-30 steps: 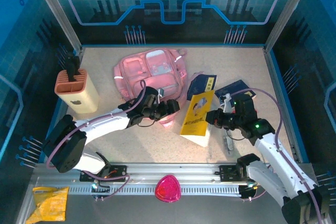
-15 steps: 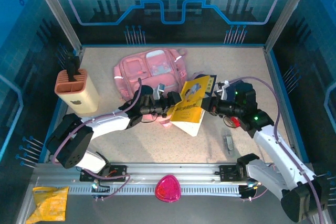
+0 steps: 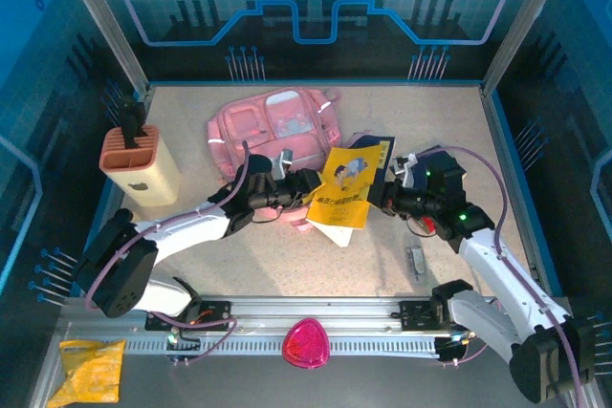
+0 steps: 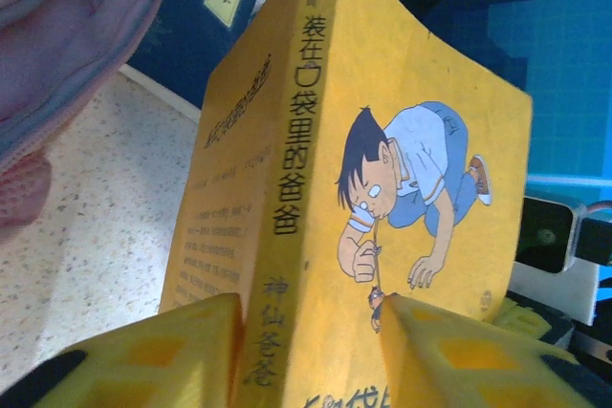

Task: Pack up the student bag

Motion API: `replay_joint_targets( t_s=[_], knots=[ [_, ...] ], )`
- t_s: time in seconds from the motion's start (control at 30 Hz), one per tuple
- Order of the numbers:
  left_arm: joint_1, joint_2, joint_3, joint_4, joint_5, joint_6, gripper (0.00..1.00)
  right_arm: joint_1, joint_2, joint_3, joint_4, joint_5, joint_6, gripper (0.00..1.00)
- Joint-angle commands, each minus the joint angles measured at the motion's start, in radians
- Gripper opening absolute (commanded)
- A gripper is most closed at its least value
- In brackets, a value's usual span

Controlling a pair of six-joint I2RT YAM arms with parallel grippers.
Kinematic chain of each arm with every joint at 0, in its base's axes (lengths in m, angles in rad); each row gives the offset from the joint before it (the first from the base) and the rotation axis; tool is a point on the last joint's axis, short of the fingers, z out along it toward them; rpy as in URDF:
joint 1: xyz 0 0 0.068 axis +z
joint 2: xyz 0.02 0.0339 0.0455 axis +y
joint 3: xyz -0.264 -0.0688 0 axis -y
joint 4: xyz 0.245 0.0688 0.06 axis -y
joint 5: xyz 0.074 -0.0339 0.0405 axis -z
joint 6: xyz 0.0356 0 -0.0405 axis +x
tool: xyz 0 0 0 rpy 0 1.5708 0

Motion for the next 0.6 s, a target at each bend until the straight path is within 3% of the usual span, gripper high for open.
replay_joint_targets(
  t_s=[0.0,0.53,0.57],
  knots=[
    [-0.009,-0.032,0.039,-0.041,0.023,0.051,0.34,-0.009,0.008,-0.015,0.048,-0.025,-0.021,0.0],
    [-0.025,-0.034,0.114,-0.201,-0.019,0.156,0.03,-0.005,0.024,-0.029,0.007,-0.017,-0.072,0.0],
    [-0.025,-0.037,0.125,-0.211,-0.025,0.16,0.02,-0.007,0.019,-0.031,-0.003,-0.011,-0.077,0.06]
  ],
)
